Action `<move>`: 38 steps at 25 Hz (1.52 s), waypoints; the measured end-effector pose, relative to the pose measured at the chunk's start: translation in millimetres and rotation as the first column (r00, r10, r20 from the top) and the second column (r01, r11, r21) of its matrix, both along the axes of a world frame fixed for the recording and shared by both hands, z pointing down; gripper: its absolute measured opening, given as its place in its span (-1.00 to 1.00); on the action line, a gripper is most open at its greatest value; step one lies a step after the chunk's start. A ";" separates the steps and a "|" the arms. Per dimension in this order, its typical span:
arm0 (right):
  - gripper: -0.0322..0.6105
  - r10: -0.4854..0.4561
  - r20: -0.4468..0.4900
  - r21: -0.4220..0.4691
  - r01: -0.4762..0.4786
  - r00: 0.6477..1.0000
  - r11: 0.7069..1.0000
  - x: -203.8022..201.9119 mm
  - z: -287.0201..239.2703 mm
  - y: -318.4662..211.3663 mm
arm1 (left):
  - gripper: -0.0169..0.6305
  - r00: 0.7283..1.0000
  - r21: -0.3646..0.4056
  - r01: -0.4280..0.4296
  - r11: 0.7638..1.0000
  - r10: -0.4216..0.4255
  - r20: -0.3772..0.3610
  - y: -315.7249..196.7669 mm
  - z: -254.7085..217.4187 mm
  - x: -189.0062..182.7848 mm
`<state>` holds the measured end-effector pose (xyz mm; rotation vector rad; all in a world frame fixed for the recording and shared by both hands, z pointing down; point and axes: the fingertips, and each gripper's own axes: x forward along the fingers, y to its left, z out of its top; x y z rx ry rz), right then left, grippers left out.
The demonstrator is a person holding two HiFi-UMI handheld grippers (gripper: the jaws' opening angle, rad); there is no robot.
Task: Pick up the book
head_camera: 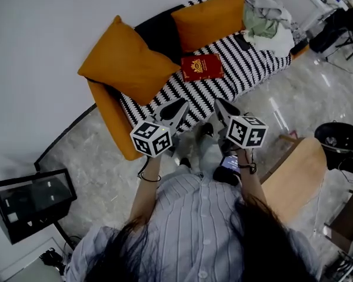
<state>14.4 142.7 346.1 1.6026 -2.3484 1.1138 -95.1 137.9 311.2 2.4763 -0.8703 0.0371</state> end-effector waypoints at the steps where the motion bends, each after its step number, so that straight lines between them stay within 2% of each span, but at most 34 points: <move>1: -0.77 -0.003 -0.002 -0.003 0.003 1.000 1.000 5.6 0.6 -10.0 | -0.82 1.000 -0.003 0.006 1.000 -0.006 0.001 -9.4 0.4 4.0; 11: -0.77 -0.020 0.003 -0.031 0.020 1.000 0.999 70.0 9.5 -92.9 | -0.82 0.999 -0.032 0.037 0.999 -0.036 0.032 -85.7 6.3 60.3; 19: -0.77 -0.048 0.021 -0.073 0.049 0.999 0.996 101.5 30.5 -134.5 | -0.82 0.995 -0.074 0.084 0.994 -0.079 0.068 -124.5 23.8 84.5; 28: -0.77 -0.060 0.038 -0.130 0.064 0.997 0.989 120.7 55.3 -144.3 | -0.82 0.989 -0.129 0.132 0.983 -0.122 0.085 -139.5 46.2 91.7; 38: -0.77 -0.030 0.010 -0.214 0.032 0.999 0.976 142.3 95.6 -156.8 | -0.82 0.979 -0.177 0.173 0.969 -0.149 0.137 -165.8 81.5 73.8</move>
